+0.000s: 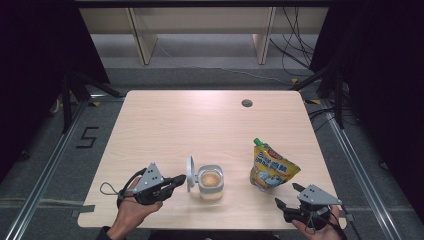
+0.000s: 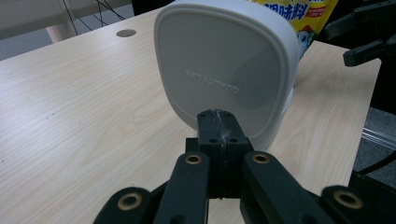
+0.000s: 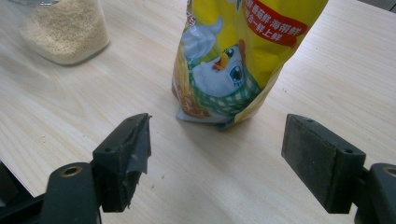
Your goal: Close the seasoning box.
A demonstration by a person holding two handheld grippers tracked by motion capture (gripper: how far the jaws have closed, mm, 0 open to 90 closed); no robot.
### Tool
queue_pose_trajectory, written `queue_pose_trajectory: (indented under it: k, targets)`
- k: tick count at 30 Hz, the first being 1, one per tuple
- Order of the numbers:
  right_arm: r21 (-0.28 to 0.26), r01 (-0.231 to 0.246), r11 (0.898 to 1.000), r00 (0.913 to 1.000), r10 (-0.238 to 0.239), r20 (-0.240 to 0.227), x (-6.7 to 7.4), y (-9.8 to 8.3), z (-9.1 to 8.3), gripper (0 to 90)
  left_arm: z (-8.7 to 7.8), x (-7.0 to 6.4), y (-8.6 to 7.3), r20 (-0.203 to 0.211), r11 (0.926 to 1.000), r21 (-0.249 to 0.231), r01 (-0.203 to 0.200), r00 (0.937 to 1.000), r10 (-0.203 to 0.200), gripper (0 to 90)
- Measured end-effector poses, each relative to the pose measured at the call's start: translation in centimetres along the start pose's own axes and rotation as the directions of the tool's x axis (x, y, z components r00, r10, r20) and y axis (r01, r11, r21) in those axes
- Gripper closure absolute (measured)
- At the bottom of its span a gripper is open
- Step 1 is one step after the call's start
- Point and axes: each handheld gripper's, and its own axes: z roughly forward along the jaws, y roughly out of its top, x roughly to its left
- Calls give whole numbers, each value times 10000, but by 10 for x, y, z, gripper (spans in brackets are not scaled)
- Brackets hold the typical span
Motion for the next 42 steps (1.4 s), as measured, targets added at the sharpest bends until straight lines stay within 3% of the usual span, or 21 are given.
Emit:
queue_pose_trajectory:
  k: [12,14,15,18,19,24,28,29,31,32,33,34,35,37,42]
  targets:
    - [-17,2,10000,10000,-2,23,0,0,0,249,6,-4,9,160,9998,52,-213,9996,212,891]
    - [29,41,10000,10000,-41,6,0,0,0,250,7,-5,9,106,10000,-4,-22,9999,22,891]
    - [28,35,10000,10000,-35,47,0,0,0,249,8,-4,10,145,9997,1,-243,9996,243,891]
    - [42,18,10000,10000,-18,14,1,1,0,249,10,-6,11,222,9998,-54,-170,9996,171,891]
    - [36,18,10000,10000,-18,16,1,1,0,249,10,-5,12,247,9994,-15,-347,9991,347,890]
    - [60,119,9999,9998,-120,180,1,1,0,249,14,-9,12,277,9997,75,-238,9993,236,891]
    - [147,-40,9999,10000,41,-45,3,1,1,249,18,-11,12,421,9994,85,-325,9986,321,890]
    - [292,-298,9991,9996,298,-9,6,1,0,249,18,-12,13,418,9994,118,-329,9986,324,891]
    - [162,-167,9997,9998,167,47,5,0,1,249,21,-13,13,467,9994,119,-330,9984,324,891]
    - [57,159,9999,9999,-160,61,2,1,2,249,21,-13,14,474,9992,124,-390,9981,384,890]
    - [104,81,9999,10000,-81,-2,2,0,2,249,22,-13,14,461,9994,134,-321,9984,315,891]
    - [267,-315,9991,9995,316,-31,5,0,1,249,22,-14,14,459,9997,128,-231,9987,225,890]
    - [57,15,10000,10000,-16,62,3,0,1,249,22,-13,15,500,9998,104,-196,9986,191,890]
    - [177,-209,9996,9998,210,-64,4,0,1,249,20,-12,16,422,9995,98,-301,9987,297,890]
    - [125,-65,9999,10000,65,9,3,0,2,249,15,-9,18,472,9999,-132,-65,9989,71,875]
